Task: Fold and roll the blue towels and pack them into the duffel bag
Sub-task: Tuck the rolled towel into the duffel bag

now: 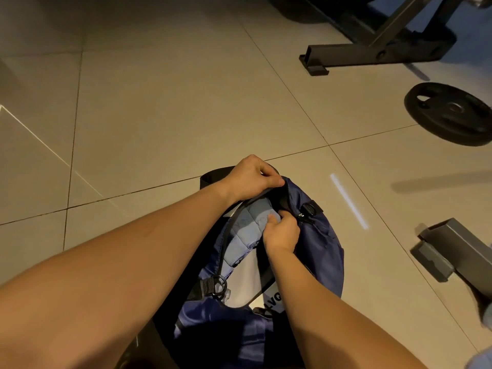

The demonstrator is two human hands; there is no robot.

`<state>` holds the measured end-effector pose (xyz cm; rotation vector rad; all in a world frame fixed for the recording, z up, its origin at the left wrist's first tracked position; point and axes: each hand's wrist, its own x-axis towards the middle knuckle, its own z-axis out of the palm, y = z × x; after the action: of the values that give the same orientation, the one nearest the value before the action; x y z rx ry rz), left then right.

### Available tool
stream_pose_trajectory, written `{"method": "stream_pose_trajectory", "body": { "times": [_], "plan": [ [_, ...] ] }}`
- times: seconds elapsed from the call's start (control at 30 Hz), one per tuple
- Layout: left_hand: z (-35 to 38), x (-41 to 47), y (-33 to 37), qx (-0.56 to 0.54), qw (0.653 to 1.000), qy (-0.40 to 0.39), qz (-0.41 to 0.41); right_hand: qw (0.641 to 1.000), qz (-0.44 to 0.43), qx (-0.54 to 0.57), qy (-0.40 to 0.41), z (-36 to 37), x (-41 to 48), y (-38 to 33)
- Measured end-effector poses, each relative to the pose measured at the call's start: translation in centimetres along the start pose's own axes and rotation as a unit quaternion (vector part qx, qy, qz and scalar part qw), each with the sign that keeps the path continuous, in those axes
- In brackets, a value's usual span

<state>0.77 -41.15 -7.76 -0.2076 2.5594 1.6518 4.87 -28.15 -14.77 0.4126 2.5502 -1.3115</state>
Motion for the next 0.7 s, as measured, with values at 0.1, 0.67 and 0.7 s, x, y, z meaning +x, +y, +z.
{"method": "stream_pose_trajectory", "body": {
  "times": [0.1, 0.67, 0.7],
  "plan": [
    [-0.4, 0.1, -0.5, 0.011, 1.0, 0.021, -0.009, 0.999, 0.027, 0.024, 0.014, 0.3, -0.9, 0.6],
    [-0.4, -0.6, -1.3, 0.034, 0.999, 0.012, -0.006, 0.982, 0.138, 0.118, 0.04, 1.4, -0.6, 0.3],
    [-0.3, -0.6, -1.3, 0.039, 0.999, 0.007, -0.009, 0.982, 0.142, 0.119, 0.026, 1.5, -0.7, 0.3]
  ]
}}
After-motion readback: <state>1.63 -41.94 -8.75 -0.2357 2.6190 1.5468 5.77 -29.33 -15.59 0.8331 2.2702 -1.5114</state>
